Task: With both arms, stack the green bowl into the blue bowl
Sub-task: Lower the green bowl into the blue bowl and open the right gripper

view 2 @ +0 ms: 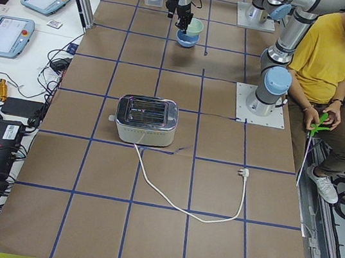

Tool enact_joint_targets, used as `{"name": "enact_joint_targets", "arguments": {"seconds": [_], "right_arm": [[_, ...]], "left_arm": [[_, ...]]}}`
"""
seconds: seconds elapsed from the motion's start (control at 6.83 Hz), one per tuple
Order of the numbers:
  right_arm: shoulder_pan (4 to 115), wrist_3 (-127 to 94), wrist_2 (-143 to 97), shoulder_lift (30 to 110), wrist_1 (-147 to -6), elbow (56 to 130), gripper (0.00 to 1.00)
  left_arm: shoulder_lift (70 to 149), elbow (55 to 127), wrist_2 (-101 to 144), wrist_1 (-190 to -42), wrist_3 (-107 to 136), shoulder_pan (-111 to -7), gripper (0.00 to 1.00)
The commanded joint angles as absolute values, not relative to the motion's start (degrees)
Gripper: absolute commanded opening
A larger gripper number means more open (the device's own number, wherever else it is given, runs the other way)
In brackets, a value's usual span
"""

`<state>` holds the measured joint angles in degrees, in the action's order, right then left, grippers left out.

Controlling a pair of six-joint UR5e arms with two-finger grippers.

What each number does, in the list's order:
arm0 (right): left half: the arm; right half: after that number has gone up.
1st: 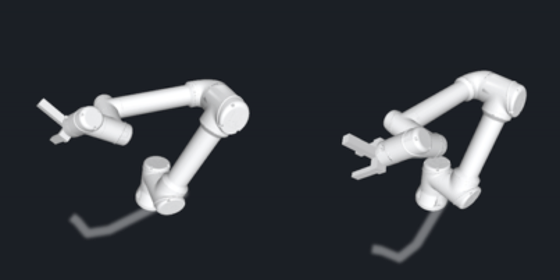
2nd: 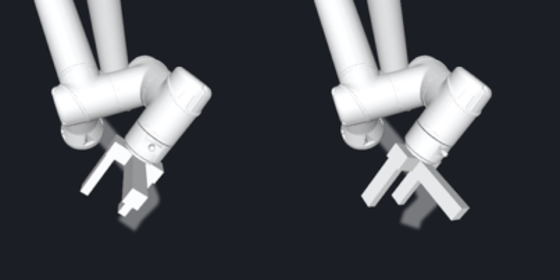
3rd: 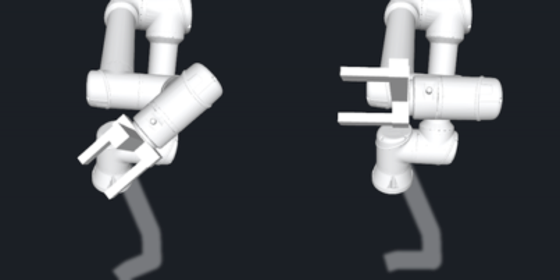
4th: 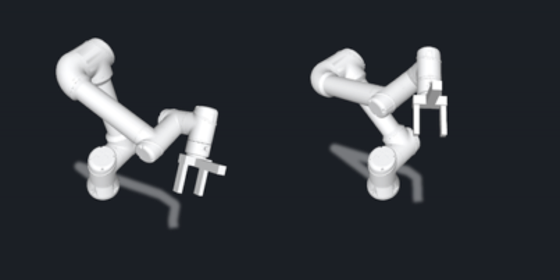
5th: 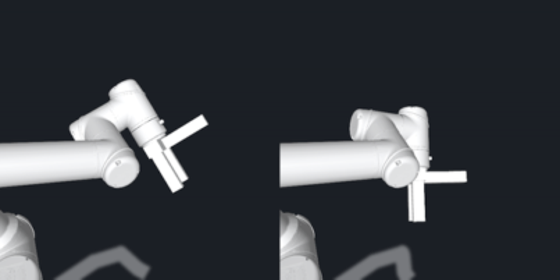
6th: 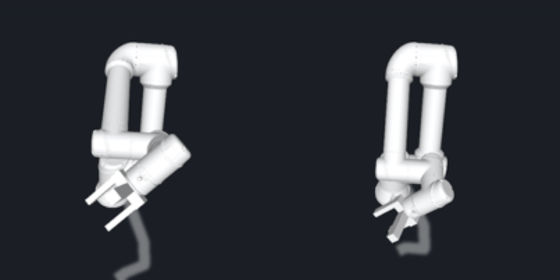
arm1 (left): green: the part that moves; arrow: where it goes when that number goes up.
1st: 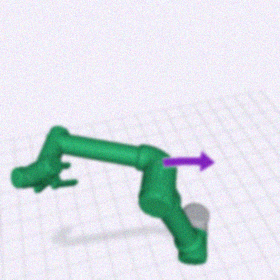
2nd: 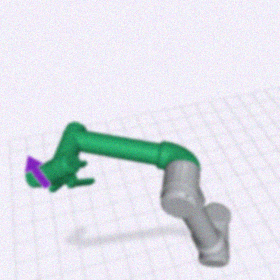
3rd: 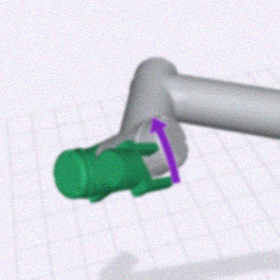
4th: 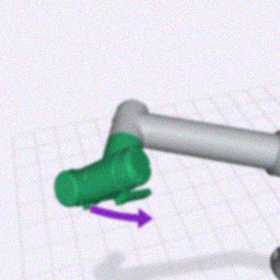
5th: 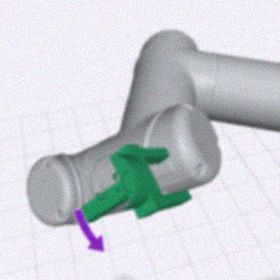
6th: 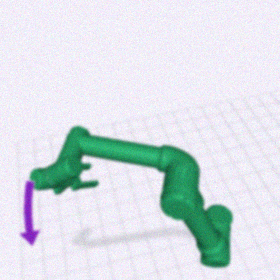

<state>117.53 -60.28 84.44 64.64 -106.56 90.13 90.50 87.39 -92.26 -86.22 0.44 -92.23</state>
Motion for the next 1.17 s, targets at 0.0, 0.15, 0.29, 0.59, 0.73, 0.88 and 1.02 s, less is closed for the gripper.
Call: {"name": "enact_joint_targets", "arguments": {"seconds": [0.0, 0.15, 0.29, 0.59, 0.73, 0.88, 1.02], "right_arm": [[117.5, -60.5, 81.5, 63.5, -107.0, 89.9, 0.0], [117.6, -60.4, 81.3, 63.5, -107.1, 89.9, 0.0], [117.6, -60.1, 81.4, 63.5, -107.3, 89.9, 0.05], [117.5, -59.5, 82.3, 63.5, -107.9, 90.1, 0.74], [117.3, -59.0, 82.4, 63.8, -107.8, 89.9, 0.96], [116.6, -57.9, 82.4, 64.2, -107.6, 89.7, 1.0], [115.1, -57.3, 83.5, 65.4, -107.4, 89.6, 1.0]], "left_arm": [[90.5, 87.8, -92.1, -86.3, 0.4, -92.1, 1.0], [90.4, 88.0, -92.1, -86.3, 0.4, -92.0, 1.0], [90.4, 88.0, -92.1, -86.3, 0.4, -92.0, 1.0], [90.4, 88.2, -92.1, -86.3, 0.4, -92.0, 1.0], [90.4, 88.2, -92.2, -86.3, 0.4, -91.8, 1.0], [90.4, 88.1, -92.1, -86.3, 0.4, -91.9, 1.0], [90.4, 88.2, -92.1, -86.3, 0.4, -91.8, 1.0]]}}
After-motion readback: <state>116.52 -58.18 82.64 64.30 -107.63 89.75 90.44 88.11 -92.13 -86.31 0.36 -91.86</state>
